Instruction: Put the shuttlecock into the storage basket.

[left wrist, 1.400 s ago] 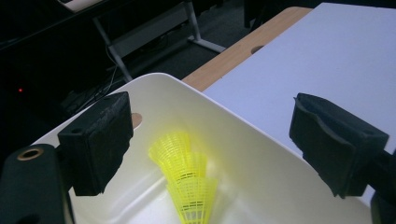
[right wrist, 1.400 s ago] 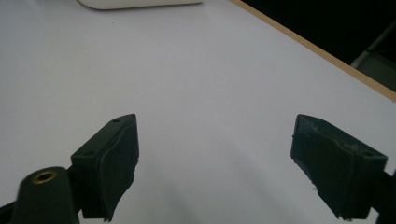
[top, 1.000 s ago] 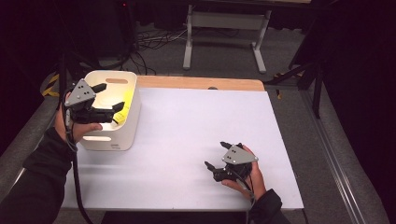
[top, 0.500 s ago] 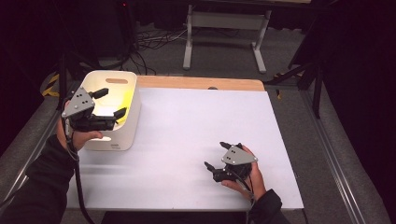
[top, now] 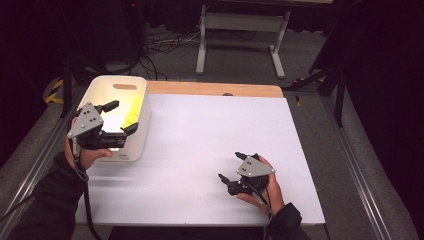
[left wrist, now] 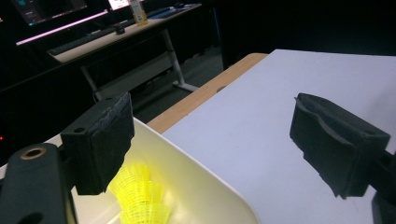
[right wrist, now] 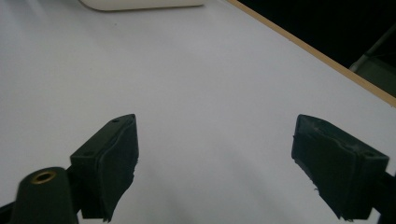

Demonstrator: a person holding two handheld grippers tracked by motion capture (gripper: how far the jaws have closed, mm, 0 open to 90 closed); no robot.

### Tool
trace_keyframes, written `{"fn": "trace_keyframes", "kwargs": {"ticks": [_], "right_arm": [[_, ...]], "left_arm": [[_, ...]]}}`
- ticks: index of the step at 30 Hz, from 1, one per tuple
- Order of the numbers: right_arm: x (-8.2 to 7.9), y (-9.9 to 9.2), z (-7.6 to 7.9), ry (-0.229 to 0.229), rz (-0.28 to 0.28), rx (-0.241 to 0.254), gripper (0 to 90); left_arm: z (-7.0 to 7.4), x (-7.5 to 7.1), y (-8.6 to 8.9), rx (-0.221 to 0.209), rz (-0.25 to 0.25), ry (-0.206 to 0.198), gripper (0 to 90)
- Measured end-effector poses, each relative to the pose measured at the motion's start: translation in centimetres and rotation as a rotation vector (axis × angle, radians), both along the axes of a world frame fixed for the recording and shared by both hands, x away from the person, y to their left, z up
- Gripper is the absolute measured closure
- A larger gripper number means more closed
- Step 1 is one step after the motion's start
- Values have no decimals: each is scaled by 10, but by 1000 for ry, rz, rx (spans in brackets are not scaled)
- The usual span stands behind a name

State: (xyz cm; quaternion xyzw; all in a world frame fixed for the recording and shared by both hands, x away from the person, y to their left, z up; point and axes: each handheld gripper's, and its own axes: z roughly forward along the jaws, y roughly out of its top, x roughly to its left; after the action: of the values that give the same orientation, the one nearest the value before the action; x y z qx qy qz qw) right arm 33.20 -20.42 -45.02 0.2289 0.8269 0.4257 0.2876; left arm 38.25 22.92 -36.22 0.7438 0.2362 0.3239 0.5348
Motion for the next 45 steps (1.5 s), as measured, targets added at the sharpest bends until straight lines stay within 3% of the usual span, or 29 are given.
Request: {"fn": "trace_keyframes", "kwargs": {"ticks": [8,16,27,45], "right_arm": [[0,0,1,-3,-3,3,158],[-1,0,1,-4,-1,2,158],[-2,1,1,-5,2,0,158],[-4,0,3,-17,3,0,158]], "left_arm": [[-5,-11,-5,-13,-19,-34,143],[-8,-23,-14,5,-32,-70,142],[-17,-37,-24,8,-64,-79,136],[-30,-47,-33,28,-121,-87,118]]}}
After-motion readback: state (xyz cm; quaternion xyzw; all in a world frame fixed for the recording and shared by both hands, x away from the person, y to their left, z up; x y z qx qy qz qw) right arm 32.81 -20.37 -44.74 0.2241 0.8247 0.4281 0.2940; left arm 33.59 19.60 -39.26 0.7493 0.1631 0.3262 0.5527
